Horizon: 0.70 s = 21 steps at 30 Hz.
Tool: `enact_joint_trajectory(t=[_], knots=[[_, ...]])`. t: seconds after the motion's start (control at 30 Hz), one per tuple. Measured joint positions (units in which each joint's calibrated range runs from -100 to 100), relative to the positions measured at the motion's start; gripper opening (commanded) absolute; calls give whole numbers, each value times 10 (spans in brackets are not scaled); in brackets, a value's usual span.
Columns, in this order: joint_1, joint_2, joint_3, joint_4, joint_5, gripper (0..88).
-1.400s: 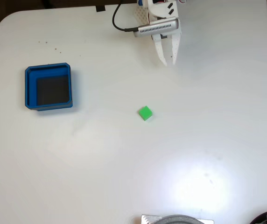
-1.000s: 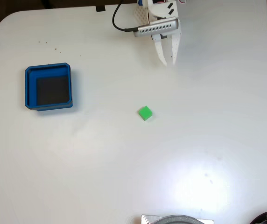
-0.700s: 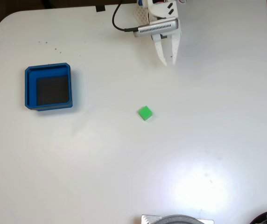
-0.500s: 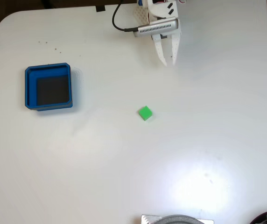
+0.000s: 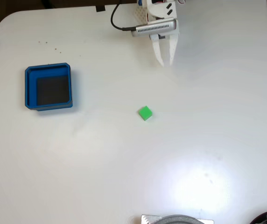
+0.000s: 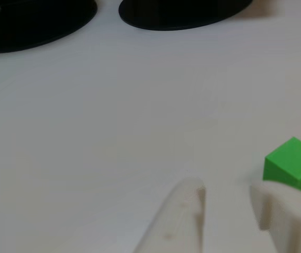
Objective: Pick up green cube and drop it in the blue box
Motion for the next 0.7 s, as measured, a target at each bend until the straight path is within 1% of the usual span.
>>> enact_joint_trajectory(t=[0.33,0.7], knots=[[52,0,0,0,0,27],[56,3,0,0,0,27]])
